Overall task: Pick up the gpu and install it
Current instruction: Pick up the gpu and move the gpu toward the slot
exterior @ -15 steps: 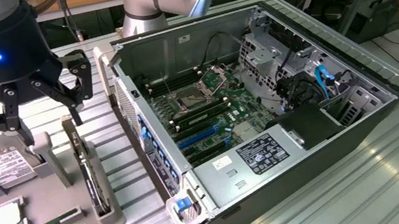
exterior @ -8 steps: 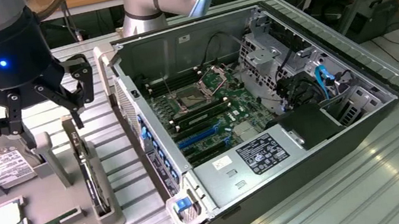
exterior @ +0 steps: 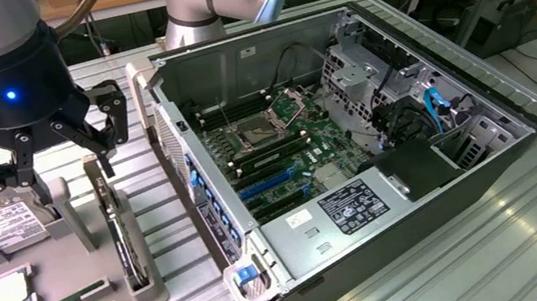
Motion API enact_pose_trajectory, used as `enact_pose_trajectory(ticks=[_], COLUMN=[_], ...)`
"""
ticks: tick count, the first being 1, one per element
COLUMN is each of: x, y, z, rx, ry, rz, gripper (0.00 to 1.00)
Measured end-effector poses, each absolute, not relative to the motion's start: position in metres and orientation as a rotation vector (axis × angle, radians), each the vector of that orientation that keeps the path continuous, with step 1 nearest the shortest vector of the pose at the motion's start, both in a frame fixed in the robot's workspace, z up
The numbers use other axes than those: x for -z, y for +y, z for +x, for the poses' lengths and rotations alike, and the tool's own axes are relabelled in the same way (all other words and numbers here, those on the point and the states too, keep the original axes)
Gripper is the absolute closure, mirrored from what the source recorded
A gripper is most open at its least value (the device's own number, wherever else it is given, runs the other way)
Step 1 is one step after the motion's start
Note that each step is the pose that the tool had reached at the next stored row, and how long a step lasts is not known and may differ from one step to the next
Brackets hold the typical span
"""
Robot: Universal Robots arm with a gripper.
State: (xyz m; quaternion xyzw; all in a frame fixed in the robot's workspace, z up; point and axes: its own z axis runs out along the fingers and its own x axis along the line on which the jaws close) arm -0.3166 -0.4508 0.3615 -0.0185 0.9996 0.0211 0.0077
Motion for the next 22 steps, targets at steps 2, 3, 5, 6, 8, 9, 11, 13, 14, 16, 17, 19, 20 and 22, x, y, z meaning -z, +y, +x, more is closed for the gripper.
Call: enact_pose_trajectory(ticks=[2,3,5,6,8,9,11,13,14,16,17,19,20,22], x=[-0.360,-0.360,-0.358,-0.358,-0.356,-0.356,-0.355,-0.353,-0.352,-0.349,-0.348,-0.346,-0.346,-0.343], y=[-0.451,-0.451,-0.451,-0.451,-0.451,-0.451,-0.451,-0.451,-0.451,-0.451,-0.451,-0.451,-0.451,-0.451], z=[-0.317,-0.317,-0.317,-0.317,-0.317,-0.317,-0.317,-0.317,-0.317,-0.317,-0.317,-0.317,-0.317,-0.317], rx=[-0.066,-0.066,-0.066,-0.066,-0.066,-0.066,-0.066,-0.066,-0.068,-0.069,-0.069,-0.069,-0.069,-0.069], ry=[3.125,3.125,3.125,3.125,3.126,3.126,3.126,3.126,3.125,3.125,3.125,3.126,3.125,3.125], rz=[-0.061,-0.062,-0.065,-0.066,-0.068,-0.069,-0.070,-0.071,-0.071,-0.071,-0.071,-0.071,-0.072,-0.072], gripper=[0.34,0.34,0.34,0.34,0.34,0.34,0.34,0.34,0.34,0.34,0.34,0.34,0.34,0.34])
